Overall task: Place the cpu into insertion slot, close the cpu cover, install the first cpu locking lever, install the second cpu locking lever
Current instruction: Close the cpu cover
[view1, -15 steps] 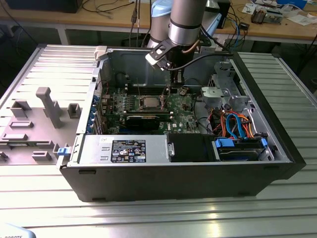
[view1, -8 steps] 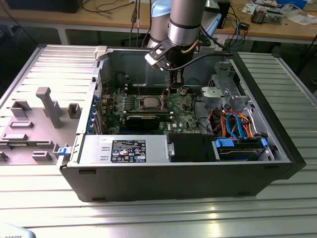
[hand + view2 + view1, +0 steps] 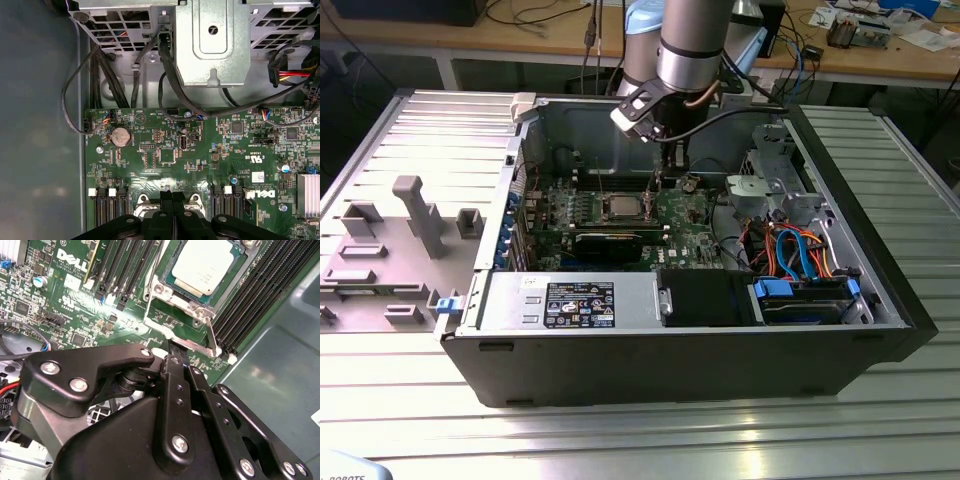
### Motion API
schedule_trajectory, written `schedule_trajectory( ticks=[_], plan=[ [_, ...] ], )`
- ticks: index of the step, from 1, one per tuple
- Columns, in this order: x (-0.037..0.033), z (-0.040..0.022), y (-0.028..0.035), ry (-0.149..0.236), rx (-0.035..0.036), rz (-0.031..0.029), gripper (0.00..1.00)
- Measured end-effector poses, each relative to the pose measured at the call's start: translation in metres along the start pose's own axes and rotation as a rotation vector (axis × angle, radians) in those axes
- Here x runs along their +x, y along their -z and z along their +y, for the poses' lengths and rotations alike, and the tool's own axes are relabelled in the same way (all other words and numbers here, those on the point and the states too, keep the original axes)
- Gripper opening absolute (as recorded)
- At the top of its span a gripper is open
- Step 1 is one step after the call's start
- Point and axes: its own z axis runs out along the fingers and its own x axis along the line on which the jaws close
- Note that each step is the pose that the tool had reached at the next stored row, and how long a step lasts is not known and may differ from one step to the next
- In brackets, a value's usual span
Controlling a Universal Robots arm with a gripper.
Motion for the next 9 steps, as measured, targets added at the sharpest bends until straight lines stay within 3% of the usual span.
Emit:
schedule_trajectory(
  ticks=[9],
  plan=[
    [0.0, -0.0031, 0.0, 0.0, 0.0, 0.0001, 0.11]
  ],
)
